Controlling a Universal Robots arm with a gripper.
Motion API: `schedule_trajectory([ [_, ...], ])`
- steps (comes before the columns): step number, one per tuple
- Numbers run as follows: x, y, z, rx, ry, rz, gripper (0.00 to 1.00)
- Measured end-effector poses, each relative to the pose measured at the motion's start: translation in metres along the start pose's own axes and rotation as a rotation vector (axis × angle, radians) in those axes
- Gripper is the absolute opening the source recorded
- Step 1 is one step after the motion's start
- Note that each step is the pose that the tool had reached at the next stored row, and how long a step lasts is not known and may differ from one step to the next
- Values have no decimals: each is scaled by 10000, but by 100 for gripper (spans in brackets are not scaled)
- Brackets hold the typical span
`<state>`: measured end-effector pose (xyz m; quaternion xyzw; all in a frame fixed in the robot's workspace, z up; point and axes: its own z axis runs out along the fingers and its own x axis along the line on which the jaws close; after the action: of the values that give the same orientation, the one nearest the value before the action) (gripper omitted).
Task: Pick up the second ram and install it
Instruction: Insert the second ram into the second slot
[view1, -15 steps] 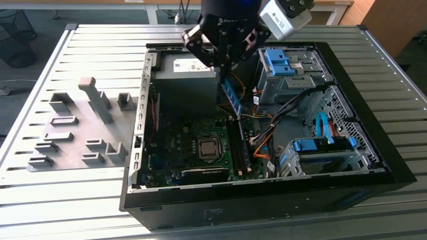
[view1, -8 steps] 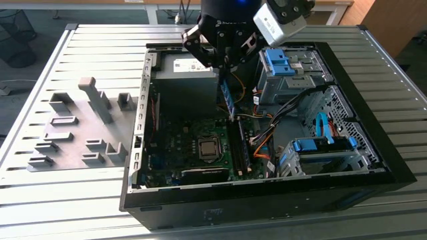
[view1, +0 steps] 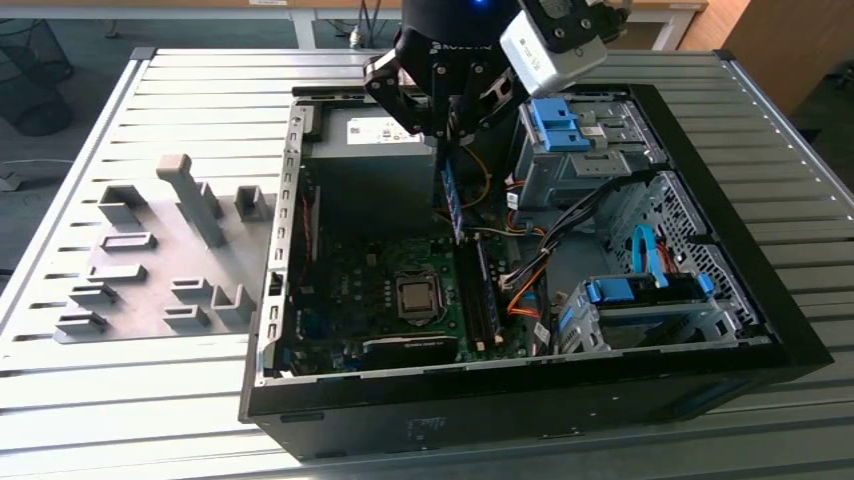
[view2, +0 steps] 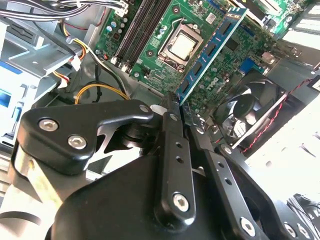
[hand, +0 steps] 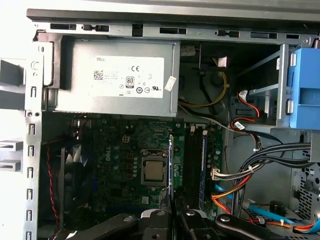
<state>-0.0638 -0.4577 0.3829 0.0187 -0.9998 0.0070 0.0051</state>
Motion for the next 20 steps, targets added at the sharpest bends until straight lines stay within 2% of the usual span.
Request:
schedule_trajectory([
  [9,-3,0,5,11,-5,0,14],
  [16,-92,-3,63,33,-17,18,14],
  [20,-106,-3,93,38,-24,22,14],
])
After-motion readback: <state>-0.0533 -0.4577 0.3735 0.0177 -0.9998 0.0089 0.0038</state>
